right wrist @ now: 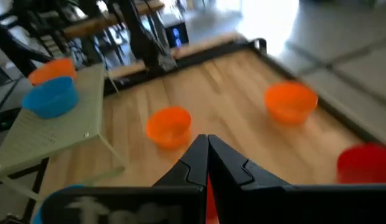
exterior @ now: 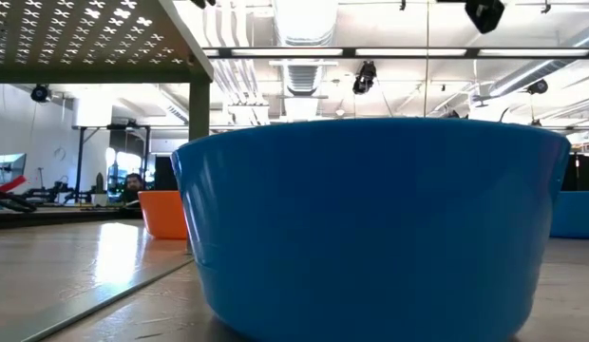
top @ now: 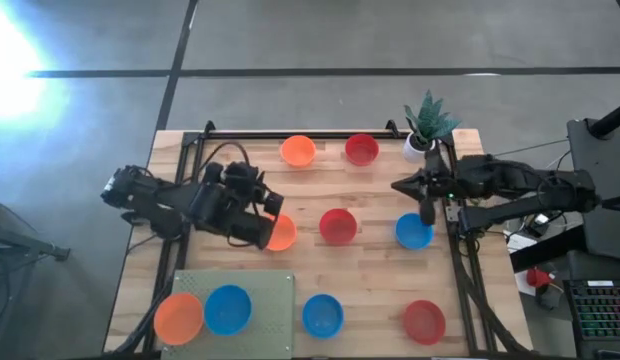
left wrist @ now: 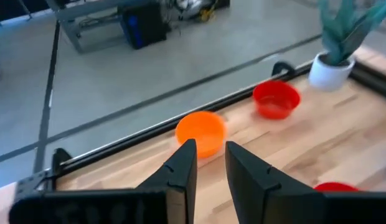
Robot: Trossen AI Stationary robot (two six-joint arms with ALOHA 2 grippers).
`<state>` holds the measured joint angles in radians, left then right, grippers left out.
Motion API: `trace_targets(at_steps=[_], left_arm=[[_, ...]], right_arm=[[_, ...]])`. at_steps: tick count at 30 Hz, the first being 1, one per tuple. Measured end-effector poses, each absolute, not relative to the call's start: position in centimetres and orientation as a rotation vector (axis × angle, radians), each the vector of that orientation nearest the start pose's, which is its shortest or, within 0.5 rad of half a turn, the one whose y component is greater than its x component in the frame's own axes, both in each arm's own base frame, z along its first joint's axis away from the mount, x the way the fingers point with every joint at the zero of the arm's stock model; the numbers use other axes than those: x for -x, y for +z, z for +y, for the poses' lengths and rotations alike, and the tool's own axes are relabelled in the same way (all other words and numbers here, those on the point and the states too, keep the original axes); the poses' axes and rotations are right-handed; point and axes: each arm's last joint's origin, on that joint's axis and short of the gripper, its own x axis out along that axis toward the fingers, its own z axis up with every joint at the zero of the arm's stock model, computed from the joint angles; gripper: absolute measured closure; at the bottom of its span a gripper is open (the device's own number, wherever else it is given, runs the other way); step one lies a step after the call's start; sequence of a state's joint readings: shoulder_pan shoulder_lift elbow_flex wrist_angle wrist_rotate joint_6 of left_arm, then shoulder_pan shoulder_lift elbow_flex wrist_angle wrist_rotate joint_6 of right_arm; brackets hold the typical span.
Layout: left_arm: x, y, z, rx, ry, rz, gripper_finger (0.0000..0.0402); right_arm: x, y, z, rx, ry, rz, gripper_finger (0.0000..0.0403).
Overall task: Pick & Place Mini bowls
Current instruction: Put the middle left red bowl on the shelf
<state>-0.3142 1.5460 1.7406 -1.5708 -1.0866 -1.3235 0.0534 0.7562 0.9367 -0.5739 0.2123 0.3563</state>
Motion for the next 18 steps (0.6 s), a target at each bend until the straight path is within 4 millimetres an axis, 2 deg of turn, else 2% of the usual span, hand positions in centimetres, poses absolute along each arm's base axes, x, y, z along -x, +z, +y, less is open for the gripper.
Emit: trace_targets(at_steps=[6, 11, 18], left_arm=[[-23.6, 38.7, -4.4, 0.219, 1.133, 0.501, 0.0323], [-20.9, 37.9, -3.5, 0.217, 1.138, 0.507, 0.0323], [-18.0, 36.9, -2.7, 0.267, 1.106, 0.509, 0.0323]], right_arm=[[-18.2, 34.7, 0.0, -0.458, -0.378, 0.509, 0.0394], [-21.4, 34.1, 0.1, -0.415, -0.436, 0.650, 0.0394], [-26.2, 34.1, 0.1, -0.412, -0.459, 0.713, 0.0394]])
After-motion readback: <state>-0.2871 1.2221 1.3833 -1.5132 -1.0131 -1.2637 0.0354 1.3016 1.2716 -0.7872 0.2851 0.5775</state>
